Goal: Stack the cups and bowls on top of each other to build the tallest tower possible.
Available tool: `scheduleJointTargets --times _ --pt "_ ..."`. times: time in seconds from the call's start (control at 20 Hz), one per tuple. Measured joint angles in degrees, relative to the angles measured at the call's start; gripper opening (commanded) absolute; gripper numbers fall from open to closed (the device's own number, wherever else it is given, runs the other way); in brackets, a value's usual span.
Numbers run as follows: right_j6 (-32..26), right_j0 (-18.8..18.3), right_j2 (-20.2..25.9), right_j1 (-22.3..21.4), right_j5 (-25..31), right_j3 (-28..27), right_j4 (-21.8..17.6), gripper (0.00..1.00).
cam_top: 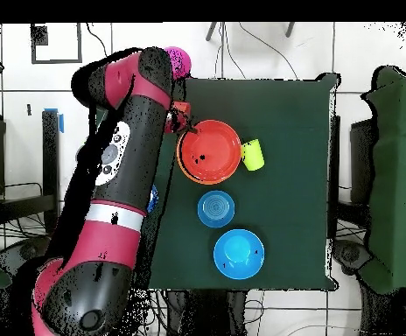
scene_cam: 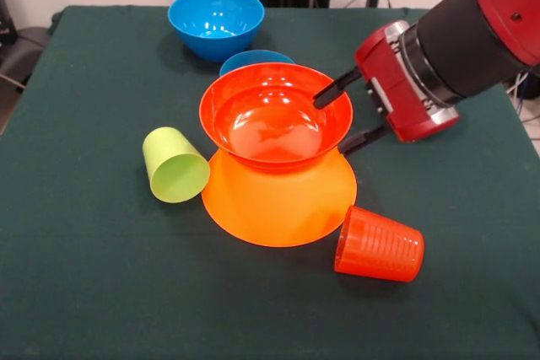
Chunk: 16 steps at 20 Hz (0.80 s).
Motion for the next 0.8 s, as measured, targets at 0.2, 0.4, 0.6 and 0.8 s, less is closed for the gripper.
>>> scheduleJointTargets --times 0.2,0.4,0.6,0.8 --pt "0.0 0.0 0.0 -0.6 1.5 -1.2 0.0 1.0" --pt "0.0 -0.1 0.0 -1.1 2.6 -3.0 0.0 1.0" --pt "0.0 -0.7 -0.1 -1.4 4.0 -5.5 0.2 1.0" --pt "0.0 -1.7 -0.6 -1.4 5.7 -8.3 0.6 1.0"
